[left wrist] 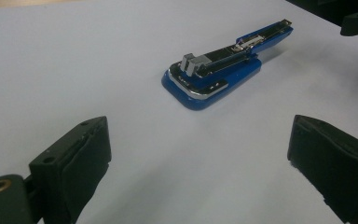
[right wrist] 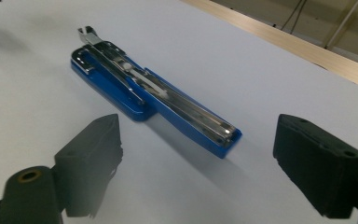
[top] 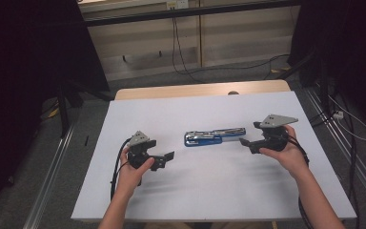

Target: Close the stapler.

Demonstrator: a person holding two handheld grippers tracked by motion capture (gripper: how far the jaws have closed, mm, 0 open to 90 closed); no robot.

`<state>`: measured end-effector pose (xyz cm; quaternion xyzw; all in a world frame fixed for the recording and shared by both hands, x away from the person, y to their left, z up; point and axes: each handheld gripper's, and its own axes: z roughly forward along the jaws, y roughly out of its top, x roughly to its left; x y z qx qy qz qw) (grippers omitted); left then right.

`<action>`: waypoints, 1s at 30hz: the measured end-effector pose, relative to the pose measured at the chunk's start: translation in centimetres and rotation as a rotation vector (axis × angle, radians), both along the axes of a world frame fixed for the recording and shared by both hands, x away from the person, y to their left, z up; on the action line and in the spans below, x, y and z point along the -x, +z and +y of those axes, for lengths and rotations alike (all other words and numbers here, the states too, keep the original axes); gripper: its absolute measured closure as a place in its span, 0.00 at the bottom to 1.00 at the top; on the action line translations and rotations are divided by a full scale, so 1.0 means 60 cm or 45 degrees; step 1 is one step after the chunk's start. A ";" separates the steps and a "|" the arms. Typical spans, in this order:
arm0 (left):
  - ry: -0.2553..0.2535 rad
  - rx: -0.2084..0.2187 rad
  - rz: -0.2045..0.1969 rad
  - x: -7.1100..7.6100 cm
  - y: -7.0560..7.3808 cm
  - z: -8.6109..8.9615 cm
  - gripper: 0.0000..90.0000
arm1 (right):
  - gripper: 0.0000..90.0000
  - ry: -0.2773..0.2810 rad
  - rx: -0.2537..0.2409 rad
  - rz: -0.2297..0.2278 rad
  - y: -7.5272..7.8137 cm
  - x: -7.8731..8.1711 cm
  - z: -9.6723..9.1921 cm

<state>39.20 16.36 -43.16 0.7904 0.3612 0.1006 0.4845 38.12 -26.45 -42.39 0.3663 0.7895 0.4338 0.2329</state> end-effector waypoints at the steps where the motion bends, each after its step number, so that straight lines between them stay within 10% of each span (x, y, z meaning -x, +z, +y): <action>1: -0.002 0.002 -0.004 -0.001 0.000 -0.001 0.08 | 0.20 -0.020 0.014 0.000 -0.002 0.001 -0.002; 15: 0.033 -0.056 -0.002 -0.019 -0.007 -0.031 0.35 | 0.83 -0.150 0.019 0.090 -0.030 -0.012 -0.009; 30: -0.030 -0.145 0.019 -0.059 -0.033 -0.070 0.96 | 1.00 -0.229 0.092 0.152 -0.053 -0.044 -0.022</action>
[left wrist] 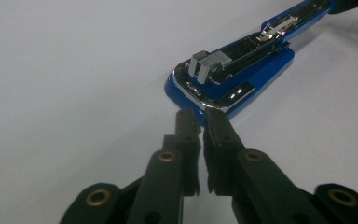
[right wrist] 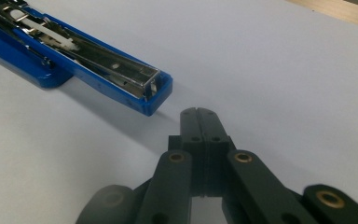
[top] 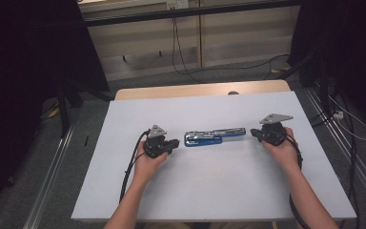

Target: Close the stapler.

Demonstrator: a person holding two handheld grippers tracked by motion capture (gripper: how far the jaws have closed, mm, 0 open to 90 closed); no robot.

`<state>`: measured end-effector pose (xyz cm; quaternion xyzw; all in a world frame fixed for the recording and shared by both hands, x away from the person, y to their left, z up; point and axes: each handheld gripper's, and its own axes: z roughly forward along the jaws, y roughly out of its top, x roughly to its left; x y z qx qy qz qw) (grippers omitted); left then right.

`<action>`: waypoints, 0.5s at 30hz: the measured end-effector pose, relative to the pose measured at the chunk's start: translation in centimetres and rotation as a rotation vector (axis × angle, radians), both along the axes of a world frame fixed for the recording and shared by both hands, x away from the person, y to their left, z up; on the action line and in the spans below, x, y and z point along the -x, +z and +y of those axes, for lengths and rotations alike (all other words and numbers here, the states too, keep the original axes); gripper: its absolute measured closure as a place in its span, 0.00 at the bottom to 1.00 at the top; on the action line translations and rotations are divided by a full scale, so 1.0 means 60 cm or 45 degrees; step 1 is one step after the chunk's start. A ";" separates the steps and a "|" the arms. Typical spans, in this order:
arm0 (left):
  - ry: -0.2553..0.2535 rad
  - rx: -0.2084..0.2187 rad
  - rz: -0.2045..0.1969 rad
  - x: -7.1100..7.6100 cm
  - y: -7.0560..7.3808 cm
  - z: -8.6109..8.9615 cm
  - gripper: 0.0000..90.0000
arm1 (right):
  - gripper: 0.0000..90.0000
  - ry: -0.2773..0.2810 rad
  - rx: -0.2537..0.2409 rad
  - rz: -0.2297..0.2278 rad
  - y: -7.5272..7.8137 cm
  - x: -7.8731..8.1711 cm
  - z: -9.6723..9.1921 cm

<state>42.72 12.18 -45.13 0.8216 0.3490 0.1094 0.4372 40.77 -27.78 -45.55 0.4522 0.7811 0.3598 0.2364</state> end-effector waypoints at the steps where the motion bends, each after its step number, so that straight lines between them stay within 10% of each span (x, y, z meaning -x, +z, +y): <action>1: 0.003 -0.009 -0.003 -0.003 -0.001 -0.003 0.98 | 1.00 0.010 0.014 0.003 0.000 -0.003 0.002; 15: -0.014 -0.036 0.034 -0.018 -0.014 -0.036 1.00 | 1.00 0.056 0.049 0.030 -0.009 -0.019 0.022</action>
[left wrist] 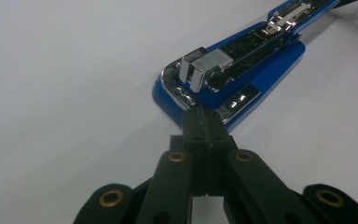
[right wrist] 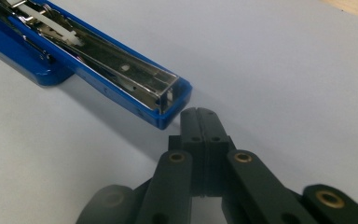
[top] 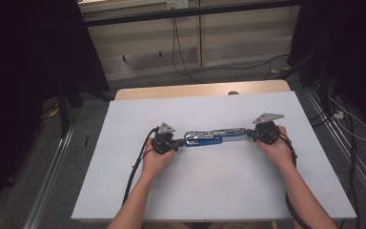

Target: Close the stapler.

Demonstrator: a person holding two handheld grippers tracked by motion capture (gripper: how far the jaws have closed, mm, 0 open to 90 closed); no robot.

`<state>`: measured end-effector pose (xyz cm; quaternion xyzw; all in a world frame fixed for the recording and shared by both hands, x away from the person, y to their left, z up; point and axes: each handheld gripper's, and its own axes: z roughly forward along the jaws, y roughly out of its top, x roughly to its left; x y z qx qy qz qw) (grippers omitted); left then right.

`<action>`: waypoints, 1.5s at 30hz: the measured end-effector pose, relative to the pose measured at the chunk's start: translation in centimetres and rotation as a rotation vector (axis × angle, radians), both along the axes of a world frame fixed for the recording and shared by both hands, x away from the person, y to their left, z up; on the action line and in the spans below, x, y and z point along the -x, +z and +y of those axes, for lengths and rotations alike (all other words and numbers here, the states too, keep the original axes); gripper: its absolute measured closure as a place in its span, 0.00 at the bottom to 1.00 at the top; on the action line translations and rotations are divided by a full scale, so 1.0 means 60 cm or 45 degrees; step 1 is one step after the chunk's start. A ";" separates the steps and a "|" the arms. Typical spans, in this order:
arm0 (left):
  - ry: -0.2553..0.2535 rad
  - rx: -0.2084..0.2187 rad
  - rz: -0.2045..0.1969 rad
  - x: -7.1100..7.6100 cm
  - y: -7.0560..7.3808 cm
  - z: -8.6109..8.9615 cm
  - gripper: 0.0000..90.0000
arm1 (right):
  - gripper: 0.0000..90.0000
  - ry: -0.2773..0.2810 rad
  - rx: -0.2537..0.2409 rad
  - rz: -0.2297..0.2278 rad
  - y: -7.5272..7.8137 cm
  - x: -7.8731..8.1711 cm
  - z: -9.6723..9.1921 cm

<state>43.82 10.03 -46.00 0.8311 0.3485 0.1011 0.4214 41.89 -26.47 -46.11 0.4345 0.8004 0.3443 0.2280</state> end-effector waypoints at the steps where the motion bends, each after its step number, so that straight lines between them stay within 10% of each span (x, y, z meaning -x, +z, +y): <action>1: 0.003 0.011 0.000 0.000 -0.001 -0.002 1.00 | 1.00 0.003 0.011 -0.001 0.001 -0.001 0.001; 34: 0.021 -0.055 -0.014 0.001 -0.008 -0.005 0.95 | 1.00 0.143 -0.115 -0.020 0.012 0.003 0.051; 45: 0.016 -0.010 -0.014 0.015 0.019 0.019 0.58 | 0.60 0.169 -0.205 -0.044 0.019 0.033 0.066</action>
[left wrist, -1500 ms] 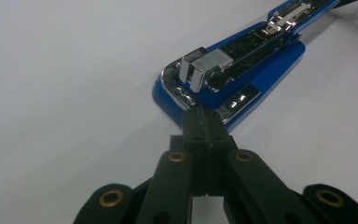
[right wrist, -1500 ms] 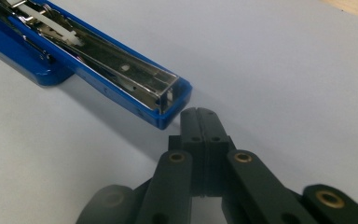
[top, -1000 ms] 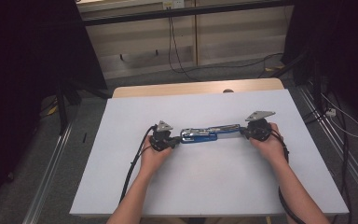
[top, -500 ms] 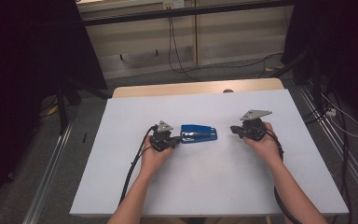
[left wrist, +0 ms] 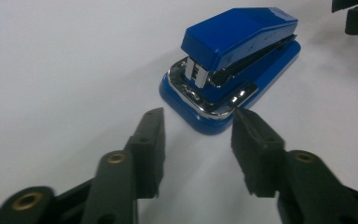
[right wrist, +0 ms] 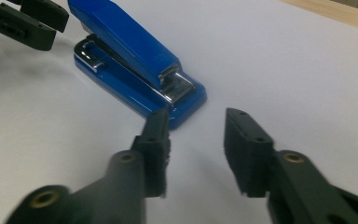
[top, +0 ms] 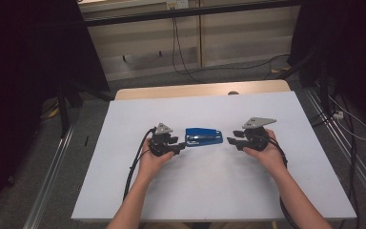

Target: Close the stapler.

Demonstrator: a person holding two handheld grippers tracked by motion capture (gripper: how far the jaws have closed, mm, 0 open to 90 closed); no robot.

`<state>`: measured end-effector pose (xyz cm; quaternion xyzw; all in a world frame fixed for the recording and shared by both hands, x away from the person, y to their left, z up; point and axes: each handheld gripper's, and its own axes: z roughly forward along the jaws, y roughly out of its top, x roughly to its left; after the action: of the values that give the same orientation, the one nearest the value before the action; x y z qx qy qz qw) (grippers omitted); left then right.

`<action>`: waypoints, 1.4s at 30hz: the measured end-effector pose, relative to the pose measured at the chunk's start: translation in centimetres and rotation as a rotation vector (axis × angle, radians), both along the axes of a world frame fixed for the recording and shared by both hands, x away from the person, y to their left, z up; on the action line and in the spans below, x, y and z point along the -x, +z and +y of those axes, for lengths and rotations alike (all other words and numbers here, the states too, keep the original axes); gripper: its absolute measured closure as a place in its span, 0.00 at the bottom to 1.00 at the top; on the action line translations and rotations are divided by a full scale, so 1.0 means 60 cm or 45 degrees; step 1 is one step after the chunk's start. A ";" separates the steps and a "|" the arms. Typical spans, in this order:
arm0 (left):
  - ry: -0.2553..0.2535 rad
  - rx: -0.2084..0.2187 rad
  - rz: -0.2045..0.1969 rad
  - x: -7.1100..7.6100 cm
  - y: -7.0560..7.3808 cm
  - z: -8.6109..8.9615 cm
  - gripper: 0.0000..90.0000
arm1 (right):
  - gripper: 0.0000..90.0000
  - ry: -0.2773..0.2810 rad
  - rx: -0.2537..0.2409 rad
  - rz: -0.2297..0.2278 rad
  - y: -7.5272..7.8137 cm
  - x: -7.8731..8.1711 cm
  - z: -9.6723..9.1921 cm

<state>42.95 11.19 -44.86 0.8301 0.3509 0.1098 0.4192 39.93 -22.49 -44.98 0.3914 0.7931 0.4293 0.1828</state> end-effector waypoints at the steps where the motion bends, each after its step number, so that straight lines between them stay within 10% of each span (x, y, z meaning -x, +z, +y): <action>1: 0.012 0.014 0.003 0.002 0.002 0.004 0.52 | 0.58 -0.005 -0.009 -0.002 0.001 0.004 0.000; 13: 0.059 0.098 0.019 0.033 0.036 0.060 0.22 | 0.32 -0.037 -0.050 -0.021 0.015 0.049 -0.011; 42: 0.101 0.076 -0.010 0.080 0.032 0.141 0.13 | 0.20 -0.028 -0.025 0.031 0.003 0.123 -0.049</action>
<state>38.14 19.67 -42.91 0.8023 0.3850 0.1188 0.4405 32.55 -25.46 -44.81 0.4070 0.7867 0.4303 0.1739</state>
